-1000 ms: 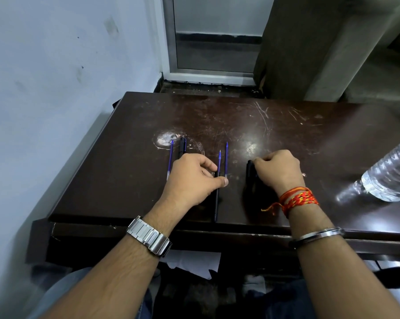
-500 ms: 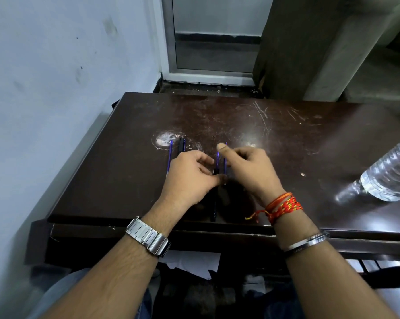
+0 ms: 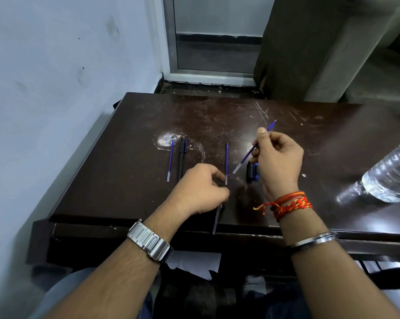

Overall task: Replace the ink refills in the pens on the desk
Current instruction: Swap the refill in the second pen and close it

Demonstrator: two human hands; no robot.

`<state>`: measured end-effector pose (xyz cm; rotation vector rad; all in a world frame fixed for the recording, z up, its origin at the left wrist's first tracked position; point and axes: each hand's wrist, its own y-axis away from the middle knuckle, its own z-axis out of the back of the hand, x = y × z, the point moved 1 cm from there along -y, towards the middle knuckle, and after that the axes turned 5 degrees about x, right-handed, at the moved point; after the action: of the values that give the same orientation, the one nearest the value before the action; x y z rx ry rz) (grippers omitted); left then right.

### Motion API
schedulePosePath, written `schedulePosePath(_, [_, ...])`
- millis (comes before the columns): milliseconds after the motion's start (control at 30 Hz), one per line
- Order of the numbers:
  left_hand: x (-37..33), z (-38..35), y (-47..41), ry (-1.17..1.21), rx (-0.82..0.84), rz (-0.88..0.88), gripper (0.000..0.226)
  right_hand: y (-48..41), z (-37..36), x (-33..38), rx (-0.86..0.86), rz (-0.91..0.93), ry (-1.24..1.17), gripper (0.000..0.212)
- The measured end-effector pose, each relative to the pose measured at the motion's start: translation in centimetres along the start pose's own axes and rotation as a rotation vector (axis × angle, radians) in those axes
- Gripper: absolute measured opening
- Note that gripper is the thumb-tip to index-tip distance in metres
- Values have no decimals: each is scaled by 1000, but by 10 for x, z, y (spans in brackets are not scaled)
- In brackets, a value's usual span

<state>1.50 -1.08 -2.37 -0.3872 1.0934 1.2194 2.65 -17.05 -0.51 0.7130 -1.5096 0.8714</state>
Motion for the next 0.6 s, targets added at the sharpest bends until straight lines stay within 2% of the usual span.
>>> schedulePosePath(100, [0, 4, -3, 162, -228, 65, 23, 6, -8, -7, 170, -80, 53, 28])
schedulePosePath(167, [-1, 6, -3, 165, -305, 41, 24, 10, -15, -11, 271, -122, 82, 30])
schedulePosePath(233, [-2, 5, 0, 100, -307, -15, 25, 14, -19, -14, 336, -112, 125, 32])
schedulePosePath(367, [-4, 1, 3, 15, -260, -105, 29, 16, -19, -15, 357, -91, 159, 33])
schedulePosePath(600, [-2, 7, 2, -46, -327, -103, 28, 16, -21, -17, 312, -147, 104, 21])
